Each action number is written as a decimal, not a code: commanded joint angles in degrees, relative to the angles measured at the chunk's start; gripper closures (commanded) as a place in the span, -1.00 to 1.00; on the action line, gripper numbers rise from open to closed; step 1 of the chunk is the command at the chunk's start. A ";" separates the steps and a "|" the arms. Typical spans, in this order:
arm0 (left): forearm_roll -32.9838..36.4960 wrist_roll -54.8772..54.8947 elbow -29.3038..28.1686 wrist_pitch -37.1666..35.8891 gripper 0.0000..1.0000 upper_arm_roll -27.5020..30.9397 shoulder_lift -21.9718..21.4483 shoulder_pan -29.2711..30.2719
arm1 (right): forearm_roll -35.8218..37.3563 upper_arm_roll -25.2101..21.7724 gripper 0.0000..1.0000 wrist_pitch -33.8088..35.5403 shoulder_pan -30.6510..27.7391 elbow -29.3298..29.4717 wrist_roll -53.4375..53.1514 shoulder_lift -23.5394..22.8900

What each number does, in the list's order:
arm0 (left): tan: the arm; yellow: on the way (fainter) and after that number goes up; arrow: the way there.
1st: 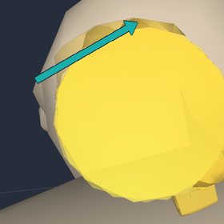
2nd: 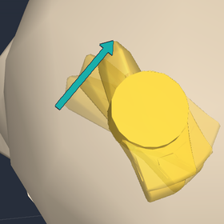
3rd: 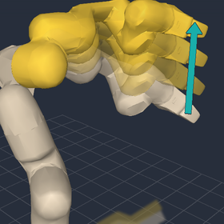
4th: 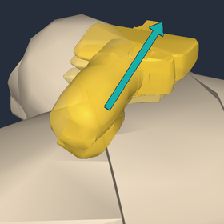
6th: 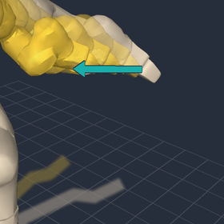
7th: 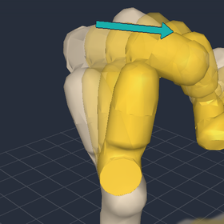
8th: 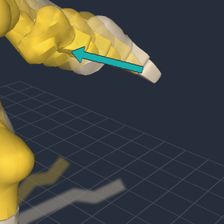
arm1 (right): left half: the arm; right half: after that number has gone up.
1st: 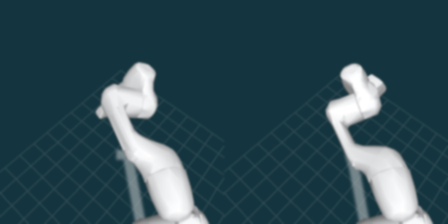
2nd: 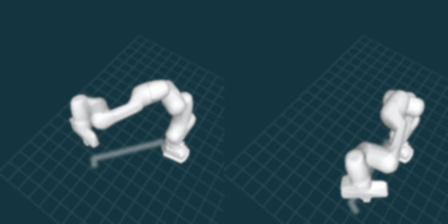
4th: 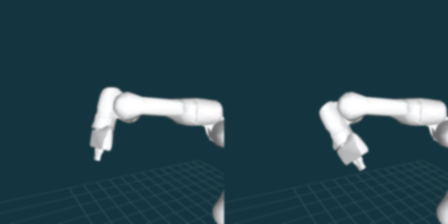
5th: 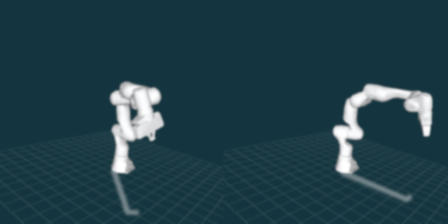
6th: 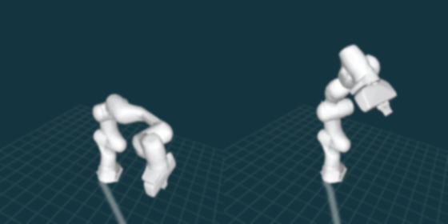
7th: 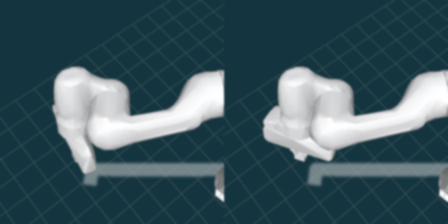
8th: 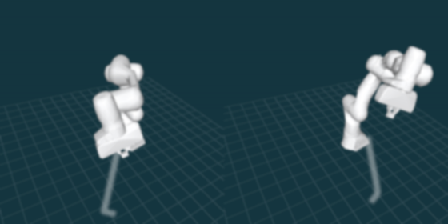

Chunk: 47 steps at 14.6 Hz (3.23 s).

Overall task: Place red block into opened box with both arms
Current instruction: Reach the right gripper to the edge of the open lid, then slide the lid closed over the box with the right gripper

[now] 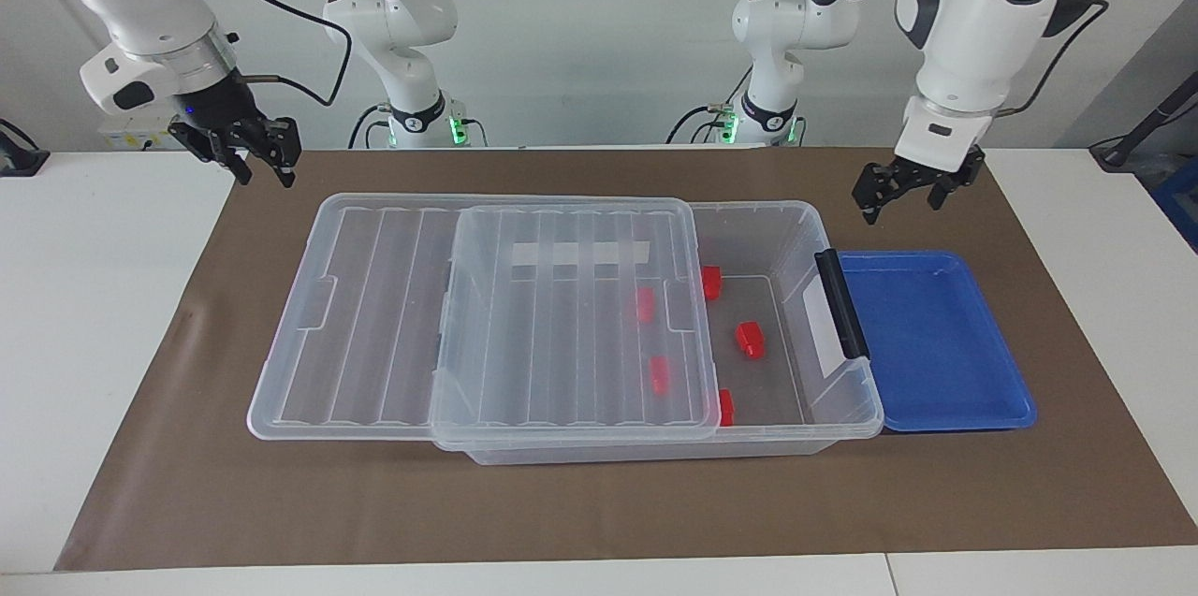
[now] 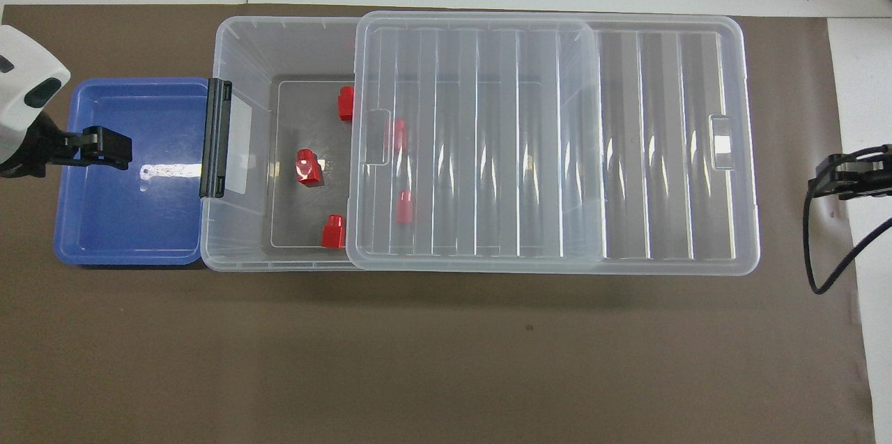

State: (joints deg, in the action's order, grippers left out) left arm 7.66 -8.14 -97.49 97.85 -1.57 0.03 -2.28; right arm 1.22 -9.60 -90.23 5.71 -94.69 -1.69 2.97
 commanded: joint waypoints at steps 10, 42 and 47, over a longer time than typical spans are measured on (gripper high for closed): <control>0.16 2.07 -0.07 -2.84 -1.00 -0.45 -1.70 0.43 | 0.36 -0.07 1.00 -23.57 -4.12 -5.42 21.45 -9.90; -10.30 3.30 -0.77 -3.29 -1.00 -0.54 -2.14 1.40 | -5.35 1.33 1.00 -30.45 10.90 -6.30 8.82 -15.54; -10.04 3.13 0.80 -2.85 -1.00 -0.45 -2.14 1.66 | -10.09 1.42 1.00 -30.36 11.43 -6.65 8.55 -15.37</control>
State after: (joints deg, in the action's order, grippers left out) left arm -1.64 -5.84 -97.40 94.78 -2.07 -0.97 -1.08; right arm -6.54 -8.60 -121.28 16.93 -100.50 7.85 -12.67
